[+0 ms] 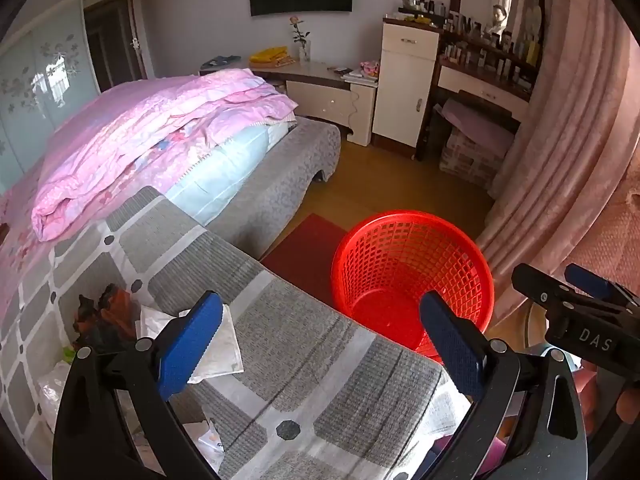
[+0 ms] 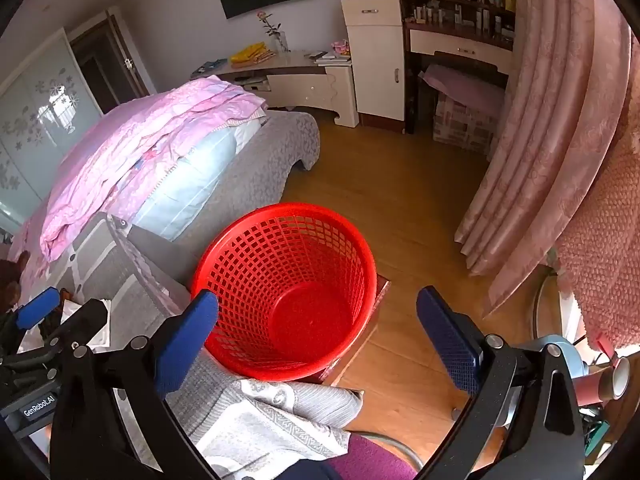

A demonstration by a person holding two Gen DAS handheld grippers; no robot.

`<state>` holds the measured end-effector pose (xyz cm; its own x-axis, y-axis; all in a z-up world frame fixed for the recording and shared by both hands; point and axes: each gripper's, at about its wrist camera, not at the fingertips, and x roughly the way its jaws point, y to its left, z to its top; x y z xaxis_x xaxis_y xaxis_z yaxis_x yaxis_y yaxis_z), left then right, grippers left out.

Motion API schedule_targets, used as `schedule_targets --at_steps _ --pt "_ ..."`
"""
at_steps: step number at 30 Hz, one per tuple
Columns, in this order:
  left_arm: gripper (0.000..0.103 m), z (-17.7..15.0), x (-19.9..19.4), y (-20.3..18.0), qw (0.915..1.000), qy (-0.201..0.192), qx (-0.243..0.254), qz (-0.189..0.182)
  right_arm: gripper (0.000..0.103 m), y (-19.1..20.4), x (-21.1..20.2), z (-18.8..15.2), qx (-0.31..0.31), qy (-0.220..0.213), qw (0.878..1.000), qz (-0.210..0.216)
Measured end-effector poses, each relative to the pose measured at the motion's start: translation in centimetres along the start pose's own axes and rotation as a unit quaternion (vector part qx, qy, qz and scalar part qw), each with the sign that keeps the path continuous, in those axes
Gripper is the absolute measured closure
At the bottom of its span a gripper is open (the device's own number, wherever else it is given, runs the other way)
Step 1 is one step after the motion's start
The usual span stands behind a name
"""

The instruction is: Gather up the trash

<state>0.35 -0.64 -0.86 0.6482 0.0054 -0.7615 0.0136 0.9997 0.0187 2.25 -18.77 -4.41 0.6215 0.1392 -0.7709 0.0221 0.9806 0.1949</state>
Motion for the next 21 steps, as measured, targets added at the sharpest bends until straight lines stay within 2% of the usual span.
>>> schedule_targets --at_steps 21 --pt "0.008 -0.41 -0.04 0.40 1.0000 0.004 -0.009 -0.002 0.007 0.90 -0.15 -0.36 -0.005 0.002 1.000 -0.001"
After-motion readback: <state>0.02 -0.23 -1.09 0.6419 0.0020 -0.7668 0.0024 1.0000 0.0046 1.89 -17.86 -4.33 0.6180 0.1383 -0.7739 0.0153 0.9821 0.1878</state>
